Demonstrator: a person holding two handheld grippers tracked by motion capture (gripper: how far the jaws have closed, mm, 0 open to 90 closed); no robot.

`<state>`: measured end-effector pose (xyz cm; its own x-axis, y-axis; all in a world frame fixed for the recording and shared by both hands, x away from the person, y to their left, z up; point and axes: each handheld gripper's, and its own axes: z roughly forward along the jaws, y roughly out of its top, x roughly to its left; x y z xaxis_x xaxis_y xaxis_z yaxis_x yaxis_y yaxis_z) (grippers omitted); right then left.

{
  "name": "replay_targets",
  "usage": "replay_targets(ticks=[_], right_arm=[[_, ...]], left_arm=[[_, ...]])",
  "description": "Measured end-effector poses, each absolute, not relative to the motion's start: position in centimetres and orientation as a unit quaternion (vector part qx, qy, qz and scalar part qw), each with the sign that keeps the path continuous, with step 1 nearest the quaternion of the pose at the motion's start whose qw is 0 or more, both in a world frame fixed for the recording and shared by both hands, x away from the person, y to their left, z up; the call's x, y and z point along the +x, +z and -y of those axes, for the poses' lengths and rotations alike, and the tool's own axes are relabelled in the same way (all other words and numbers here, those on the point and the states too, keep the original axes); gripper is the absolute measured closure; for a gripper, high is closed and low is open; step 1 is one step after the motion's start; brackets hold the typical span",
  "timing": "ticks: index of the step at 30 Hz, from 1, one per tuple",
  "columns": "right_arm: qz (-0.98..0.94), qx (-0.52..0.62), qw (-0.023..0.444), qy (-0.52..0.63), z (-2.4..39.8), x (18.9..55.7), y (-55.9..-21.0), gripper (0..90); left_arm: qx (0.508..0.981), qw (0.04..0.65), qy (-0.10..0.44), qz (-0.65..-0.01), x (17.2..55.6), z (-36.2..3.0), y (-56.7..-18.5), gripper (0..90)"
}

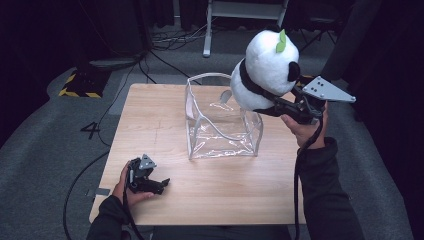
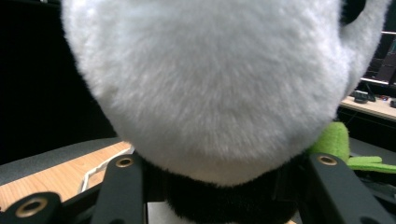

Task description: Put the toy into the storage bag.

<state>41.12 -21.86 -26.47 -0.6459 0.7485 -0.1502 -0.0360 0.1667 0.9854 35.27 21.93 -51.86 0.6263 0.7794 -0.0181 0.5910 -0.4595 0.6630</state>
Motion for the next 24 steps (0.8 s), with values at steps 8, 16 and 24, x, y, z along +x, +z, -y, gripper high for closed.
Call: replay_targets(ticks=[8,16,24], right_arm=[[-0.693,0.253,0.323,0.592,20.6,41.5,-26.6,51.5],[-0.700,0.240,0.313,0.596,19.0,41.4,-26.6,51.4],[-0.706,0.234,0.306,0.594,17.7,41.3,-26.8,51.3]], left_arm=[[0.842,0.323,0.145,-0.407,35.3,-21.9,-51.9,2.0],[0.842,0.323,0.146,-0.407,35.3,-21.9,-51.9,2.1],[0.842,0.323,0.146,-0.406,35.3,-21.9,-51.9,2.1]])
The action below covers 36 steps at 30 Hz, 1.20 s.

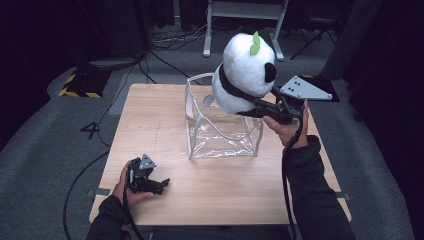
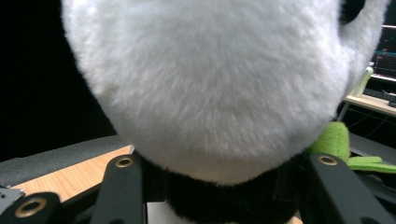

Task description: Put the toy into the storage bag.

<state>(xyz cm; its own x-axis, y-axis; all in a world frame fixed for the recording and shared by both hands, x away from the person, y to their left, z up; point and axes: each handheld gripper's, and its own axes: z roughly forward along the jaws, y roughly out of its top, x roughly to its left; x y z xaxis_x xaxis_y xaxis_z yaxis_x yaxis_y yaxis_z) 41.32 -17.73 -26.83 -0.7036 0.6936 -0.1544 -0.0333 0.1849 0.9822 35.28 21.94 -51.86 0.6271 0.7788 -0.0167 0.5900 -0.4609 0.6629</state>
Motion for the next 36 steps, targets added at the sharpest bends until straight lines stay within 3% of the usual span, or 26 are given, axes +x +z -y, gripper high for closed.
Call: replay_targets(ticks=[36], right_arm=[[-0.740,0.256,0.270,0.561,15.7,43.2,-31.2,49.3]], left_arm=[[0.842,0.323,0.146,-0.407,35.3,-21.9,-51.9,2.1]])
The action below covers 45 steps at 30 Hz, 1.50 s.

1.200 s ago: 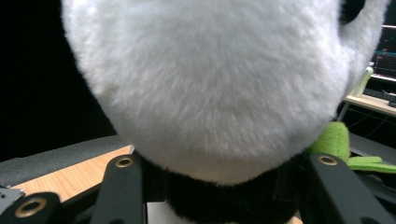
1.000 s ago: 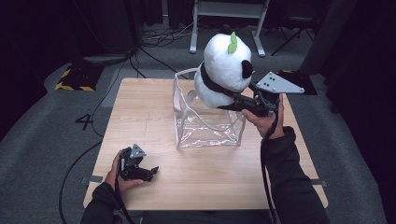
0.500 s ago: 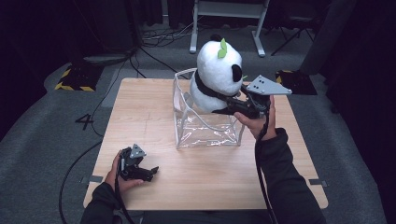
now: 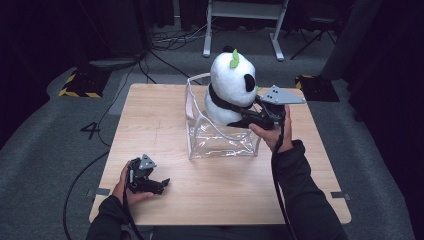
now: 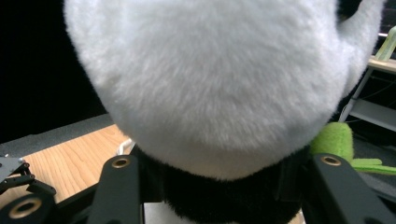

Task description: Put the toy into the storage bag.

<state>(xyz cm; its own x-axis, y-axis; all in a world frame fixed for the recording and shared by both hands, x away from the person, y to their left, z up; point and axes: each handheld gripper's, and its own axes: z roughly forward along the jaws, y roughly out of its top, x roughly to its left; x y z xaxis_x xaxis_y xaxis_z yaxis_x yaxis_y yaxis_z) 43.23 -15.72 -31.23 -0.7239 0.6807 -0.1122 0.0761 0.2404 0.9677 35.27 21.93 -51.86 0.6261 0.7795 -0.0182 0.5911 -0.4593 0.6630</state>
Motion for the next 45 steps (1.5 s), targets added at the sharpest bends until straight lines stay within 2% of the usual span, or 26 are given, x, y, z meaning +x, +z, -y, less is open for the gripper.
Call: replay_targets(ticks=[45], right_arm=[[-0.769,0.271,0.247,0.524,15.0,43.9,-33.3,44.2]], left_arm=[[0.841,0.324,0.146,-0.407,35.3,-21.9,-51.9,2.1]])
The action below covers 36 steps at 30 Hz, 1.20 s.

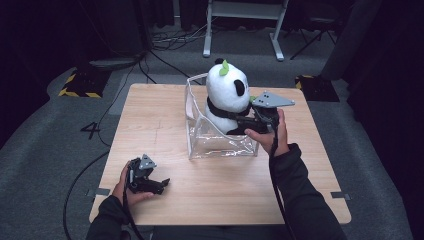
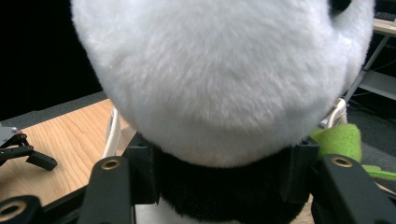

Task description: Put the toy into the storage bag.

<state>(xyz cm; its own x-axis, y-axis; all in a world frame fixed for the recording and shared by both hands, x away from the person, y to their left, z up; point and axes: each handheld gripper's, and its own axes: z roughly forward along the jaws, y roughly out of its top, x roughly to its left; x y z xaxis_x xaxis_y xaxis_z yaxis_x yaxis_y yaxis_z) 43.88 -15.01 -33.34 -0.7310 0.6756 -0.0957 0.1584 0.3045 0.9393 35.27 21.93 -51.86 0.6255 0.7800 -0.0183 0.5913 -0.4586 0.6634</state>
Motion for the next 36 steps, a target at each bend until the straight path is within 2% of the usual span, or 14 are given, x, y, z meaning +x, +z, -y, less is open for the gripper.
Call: replay_targets(ticks=[36], right_arm=[[-0.812,0.263,0.236,0.465,13.3,44.3,-34.4,43.2]], left_arm=[[0.842,0.323,0.145,-0.407,35.3,-21.9,-51.8,2.1]])
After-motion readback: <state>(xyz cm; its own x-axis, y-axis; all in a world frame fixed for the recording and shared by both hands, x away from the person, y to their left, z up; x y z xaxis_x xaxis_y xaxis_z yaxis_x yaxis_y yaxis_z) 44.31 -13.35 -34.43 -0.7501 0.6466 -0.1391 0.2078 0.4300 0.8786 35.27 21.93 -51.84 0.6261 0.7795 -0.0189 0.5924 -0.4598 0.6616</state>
